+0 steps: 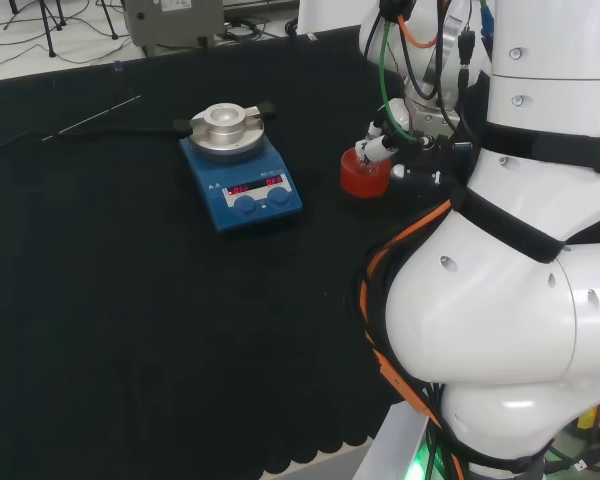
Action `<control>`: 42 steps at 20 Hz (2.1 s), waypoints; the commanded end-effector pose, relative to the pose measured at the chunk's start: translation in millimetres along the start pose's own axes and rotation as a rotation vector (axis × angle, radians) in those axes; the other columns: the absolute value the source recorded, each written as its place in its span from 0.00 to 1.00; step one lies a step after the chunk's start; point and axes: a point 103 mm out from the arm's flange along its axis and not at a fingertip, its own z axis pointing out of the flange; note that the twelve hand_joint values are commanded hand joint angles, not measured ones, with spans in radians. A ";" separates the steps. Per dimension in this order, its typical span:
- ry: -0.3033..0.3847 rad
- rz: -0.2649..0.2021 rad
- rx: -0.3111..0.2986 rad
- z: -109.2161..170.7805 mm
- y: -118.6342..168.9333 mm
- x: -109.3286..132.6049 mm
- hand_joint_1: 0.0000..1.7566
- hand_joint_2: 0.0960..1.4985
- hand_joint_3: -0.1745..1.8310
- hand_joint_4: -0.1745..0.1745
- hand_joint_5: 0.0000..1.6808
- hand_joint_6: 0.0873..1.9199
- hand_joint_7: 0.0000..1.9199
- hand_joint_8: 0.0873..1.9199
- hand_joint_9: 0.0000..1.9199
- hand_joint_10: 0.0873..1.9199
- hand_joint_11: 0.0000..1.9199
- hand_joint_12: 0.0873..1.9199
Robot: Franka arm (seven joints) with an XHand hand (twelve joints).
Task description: Pick up the round-bottom flask.
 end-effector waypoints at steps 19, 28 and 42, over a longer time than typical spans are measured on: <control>0.000 0.007 -0.001 -0.2 -1.8 -4.2 0.50 0.41 0.44 0.38 0.50 0.46 0.22 0.30 0.29 0.29 0.10 0.68; -0.010 0.001 0.008 0.0 -0.3 1.7 0.49 0.39 0.44 0.36 0.44 0.46 0.22 0.30 0.29 0.29 0.10 0.67; -0.027 0.006 -0.004 2.6 -0.5 6.4 0.51 0.40 0.45 0.37 0.46 0.47 0.21 0.30 0.28 0.29 0.10 0.68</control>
